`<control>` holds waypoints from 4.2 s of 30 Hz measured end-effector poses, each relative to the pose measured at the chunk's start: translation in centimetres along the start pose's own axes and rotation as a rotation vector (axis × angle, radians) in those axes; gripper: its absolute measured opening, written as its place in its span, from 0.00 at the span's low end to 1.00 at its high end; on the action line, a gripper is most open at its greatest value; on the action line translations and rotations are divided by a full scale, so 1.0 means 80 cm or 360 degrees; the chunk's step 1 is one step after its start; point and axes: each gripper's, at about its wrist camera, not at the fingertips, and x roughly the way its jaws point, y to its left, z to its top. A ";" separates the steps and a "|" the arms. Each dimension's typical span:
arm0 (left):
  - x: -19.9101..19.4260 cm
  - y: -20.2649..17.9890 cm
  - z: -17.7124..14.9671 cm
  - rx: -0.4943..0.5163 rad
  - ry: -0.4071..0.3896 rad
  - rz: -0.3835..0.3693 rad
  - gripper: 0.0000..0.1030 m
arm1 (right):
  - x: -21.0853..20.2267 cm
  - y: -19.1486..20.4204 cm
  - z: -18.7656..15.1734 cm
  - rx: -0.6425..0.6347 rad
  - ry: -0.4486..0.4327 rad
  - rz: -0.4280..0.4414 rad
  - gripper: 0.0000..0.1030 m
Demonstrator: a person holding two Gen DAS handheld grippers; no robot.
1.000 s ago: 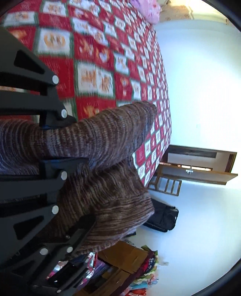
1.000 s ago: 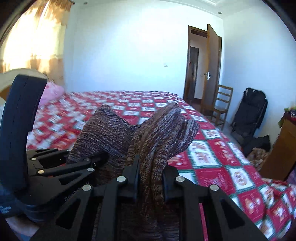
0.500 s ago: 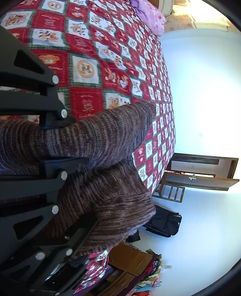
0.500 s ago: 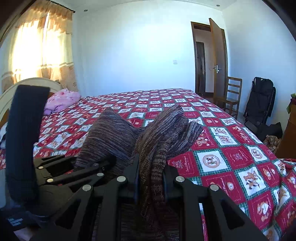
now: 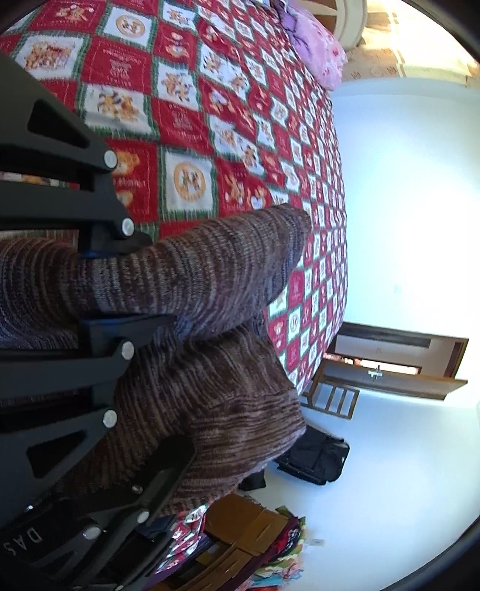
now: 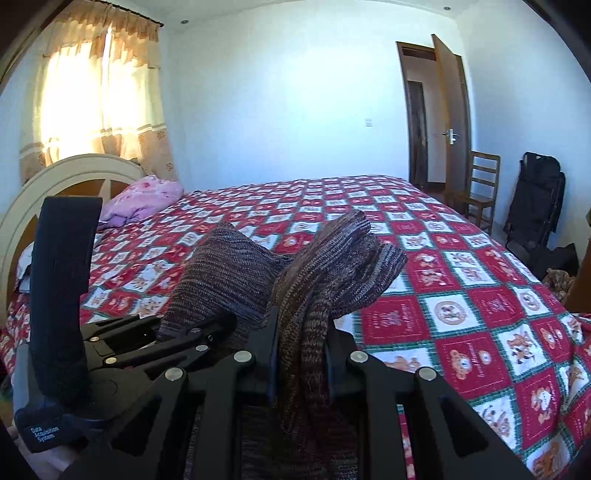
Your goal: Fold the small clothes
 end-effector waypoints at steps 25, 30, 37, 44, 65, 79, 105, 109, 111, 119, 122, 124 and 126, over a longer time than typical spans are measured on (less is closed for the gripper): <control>0.040 0.158 0.046 -0.0141 -0.0101 0.0505 0.22 | 0.137 0.119 0.045 -0.0163 -0.0098 0.0334 0.17; 0.098 0.171 0.045 -0.0111 -0.0051 0.0519 0.22 | 0.196 0.116 0.035 -0.0220 -0.0070 0.0251 0.17; 0.140 0.202 0.028 -0.0291 0.0151 0.0450 0.33 | 0.295 0.085 0.015 -0.0083 0.0328 0.0179 0.17; 0.096 0.225 0.009 -0.0393 0.0148 0.0352 0.55 | 0.288 0.041 0.011 0.0172 0.0409 0.0278 0.47; 0.040 0.173 -0.052 -0.0347 0.0157 0.0264 0.15 | 0.171 0.063 -0.071 0.0162 0.0526 0.0383 0.13; 0.023 0.147 -0.077 -0.0100 0.0166 0.0585 0.34 | 0.136 0.055 -0.093 0.0126 0.0504 0.0224 0.21; -0.141 0.078 -0.104 -0.0072 -0.0253 0.0652 1.00 | -0.108 0.093 -0.069 0.0104 -0.0300 -0.0064 0.67; -0.157 0.077 -0.102 -0.0090 -0.0263 0.0681 1.00 | -0.130 0.102 -0.066 0.0094 -0.0358 -0.0091 0.68; -0.164 0.077 -0.101 -0.0093 -0.0273 0.0695 1.00 | -0.143 0.105 -0.065 0.0104 -0.0396 -0.0090 0.69; -0.207 0.056 -0.103 -0.0018 -0.0430 0.0808 1.00 | -0.197 0.114 -0.058 0.0112 -0.0566 -0.0099 0.76; -0.219 0.051 -0.104 -0.0015 -0.0477 0.0829 1.00 | -0.208 0.116 -0.057 0.0096 -0.0581 -0.0113 0.76; -0.225 0.048 -0.104 -0.0020 -0.0497 0.0819 1.00 | -0.213 0.115 -0.058 0.0103 -0.0588 -0.0129 0.76; -0.230 0.044 -0.105 -0.0012 -0.0505 0.0803 1.00 | -0.219 0.112 -0.058 0.0117 -0.0593 -0.0129 0.76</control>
